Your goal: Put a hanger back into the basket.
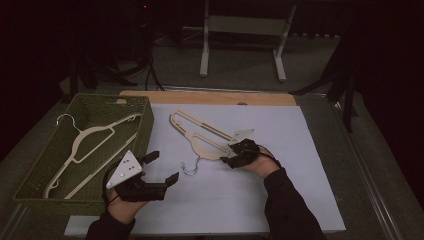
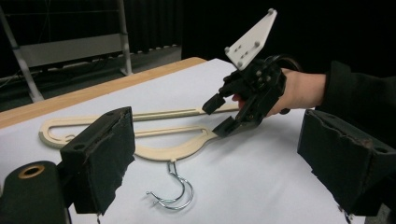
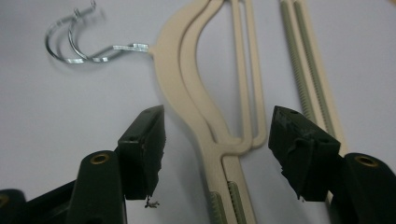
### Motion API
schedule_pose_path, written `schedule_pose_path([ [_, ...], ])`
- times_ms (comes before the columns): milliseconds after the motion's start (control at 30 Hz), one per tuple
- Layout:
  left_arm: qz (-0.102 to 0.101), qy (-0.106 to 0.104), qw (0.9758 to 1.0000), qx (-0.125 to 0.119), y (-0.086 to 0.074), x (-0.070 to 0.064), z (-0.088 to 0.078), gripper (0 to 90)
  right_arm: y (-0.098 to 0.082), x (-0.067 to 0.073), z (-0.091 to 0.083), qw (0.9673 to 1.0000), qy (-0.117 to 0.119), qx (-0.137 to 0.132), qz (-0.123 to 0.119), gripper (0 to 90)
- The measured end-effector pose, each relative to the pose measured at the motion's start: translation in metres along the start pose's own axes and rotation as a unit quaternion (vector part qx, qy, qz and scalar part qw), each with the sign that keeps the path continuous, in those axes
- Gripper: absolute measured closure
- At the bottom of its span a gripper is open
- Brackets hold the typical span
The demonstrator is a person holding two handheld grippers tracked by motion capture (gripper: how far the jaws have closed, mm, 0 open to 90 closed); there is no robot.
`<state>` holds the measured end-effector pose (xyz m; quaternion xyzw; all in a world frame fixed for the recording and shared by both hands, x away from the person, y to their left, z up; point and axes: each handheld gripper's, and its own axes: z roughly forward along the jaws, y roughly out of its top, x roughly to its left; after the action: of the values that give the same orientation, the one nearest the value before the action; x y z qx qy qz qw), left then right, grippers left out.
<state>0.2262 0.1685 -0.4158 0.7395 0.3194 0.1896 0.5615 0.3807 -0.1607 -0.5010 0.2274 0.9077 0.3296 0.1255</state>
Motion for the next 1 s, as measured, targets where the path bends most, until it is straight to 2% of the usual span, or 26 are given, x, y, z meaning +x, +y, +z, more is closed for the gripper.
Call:
schedule_pose_path([
  [100, 0.000, -0.002, 1.0000, 0.001, 0.000, 0.000, 0.000, 12.1, 0.002, 0.001, 0.009, 0.9996, 0.011, 0.015, -0.021, 38.6],
  [167, -0.001, -0.004, 1.0000, -0.001, 0.000, -0.001, 0.000, 12.1, 0.004, 0.003, 0.014, 0.9988, 0.006, 0.029, -0.038, 41.3],
  [267, 0.001, -0.005, 1.0000, 0.001, 0.000, -0.001, 0.001, 12.1, 0.008, 0.005, 0.023, 0.9974, 0.020, 0.034, -0.061, 43.7],
  [367, 0.001, -0.005, 1.0000, 0.001, 0.000, -0.001, 0.001, 12.1, 0.011, 0.009, 0.031, 0.9954, 0.021, 0.044, -0.082, 46.8],
  [467, 0.001, -0.005, 1.0000, 0.001, 0.000, 0.000, 0.000, 12.1, 0.014, 0.012, 0.034, 0.9949, 0.026, 0.038, -0.089, 52.2],
  [567, -0.002, -0.006, 1.0000, -0.002, 0.000, 0.000, 0.000, 12.1, 0.017, 0.013, 0.036, 0.9931, 0.022, 0.041, -0.107, 59.2],
  [633, -0.002, -0.006, 1.0000, -0.001, 0.000, 0.001, 0.000, 12.1, 0.018, 0.012, 0.036, 0.9929, 0.028, 0.044, -0.107, 61.0],
  [733, -0.006, -0.007, 1.0000, 0.000, -0.001, 0.001, 0.000, 12.1, 0.019, 0.012, 0.035, 0.9918, 0.034, 0.044, -0.115, 70.2],
  [933, -0.009, -0.007, 0.9999, -0.003, -0.001, 0.002, 0.000, 12.1, 0.019, 0.014, 0.033, 0.9901, 0.037, 0.048, -0.127, 71.8],
  [1000, -0.009, -0.006, 0.9999, -0.004, -0.001, 0.003, -0.001, 12.1, 0.018, 0.015, 0.031, 0.9890, 0.053, 0.046, -0.130, 73.5],
])
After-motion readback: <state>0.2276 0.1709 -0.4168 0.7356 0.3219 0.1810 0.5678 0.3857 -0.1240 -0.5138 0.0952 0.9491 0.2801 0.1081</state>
